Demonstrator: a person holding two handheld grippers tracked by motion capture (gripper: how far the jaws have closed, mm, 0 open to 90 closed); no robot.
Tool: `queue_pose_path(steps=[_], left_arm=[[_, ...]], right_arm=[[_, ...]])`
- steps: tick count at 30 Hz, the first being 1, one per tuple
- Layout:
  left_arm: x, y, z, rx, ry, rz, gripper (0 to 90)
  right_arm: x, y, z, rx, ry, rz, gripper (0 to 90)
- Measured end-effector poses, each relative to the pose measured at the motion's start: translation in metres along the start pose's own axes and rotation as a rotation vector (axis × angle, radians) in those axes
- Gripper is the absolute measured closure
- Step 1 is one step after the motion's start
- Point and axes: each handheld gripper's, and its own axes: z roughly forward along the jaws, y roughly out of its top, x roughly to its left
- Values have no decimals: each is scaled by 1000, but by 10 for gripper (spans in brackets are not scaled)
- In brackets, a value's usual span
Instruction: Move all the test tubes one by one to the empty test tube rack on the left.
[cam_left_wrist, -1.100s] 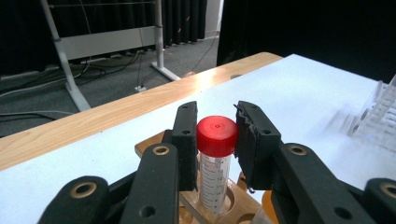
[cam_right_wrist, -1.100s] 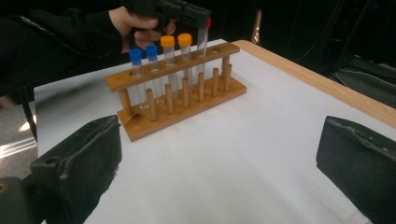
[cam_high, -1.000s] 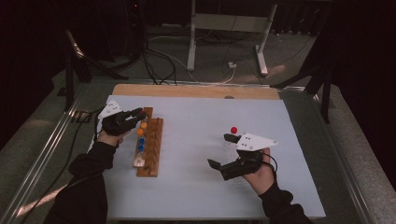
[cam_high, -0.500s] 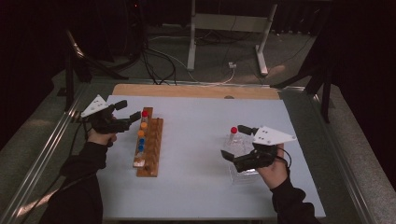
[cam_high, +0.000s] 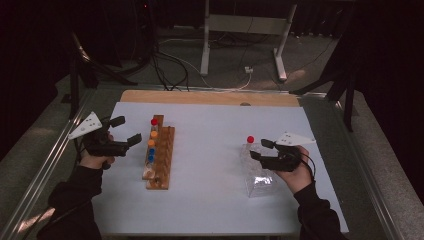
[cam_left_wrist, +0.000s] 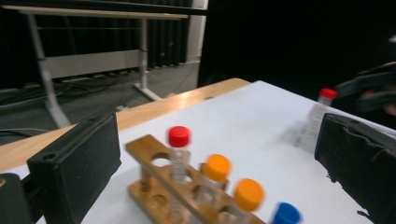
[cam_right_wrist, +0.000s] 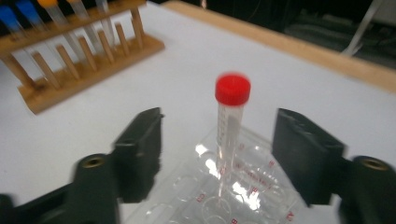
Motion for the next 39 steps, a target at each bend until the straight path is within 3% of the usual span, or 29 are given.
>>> queue_pose_path(steps=[7, 14, 20, 27, 33, 39], left_arm=[[-7, -1, 2, 17, -41, 13, 9], [-10, 1, 3, 23, -56, 17, 10], [-12, 5, 1, 26, -64, 21, 9], [-20, 19, 0, 25, -62, 33, 10], [-36, 33, 8, 27, -108, 49, 10], [-58, 44, 26, 54, -177, 70, 10]], right_arm=[[-10, -2, 27, 60, -5, 15, 575], [-10, 0, 40, 87, -12, -14, 741], [-10, 9, 27, 51, -13, -27, 748], [-2, 38, -1, -31, -18, -69, 748], [17, 62, -13, -70, 26, -120, 748], [44, 72, -2, -40, 98, -176, 748]])
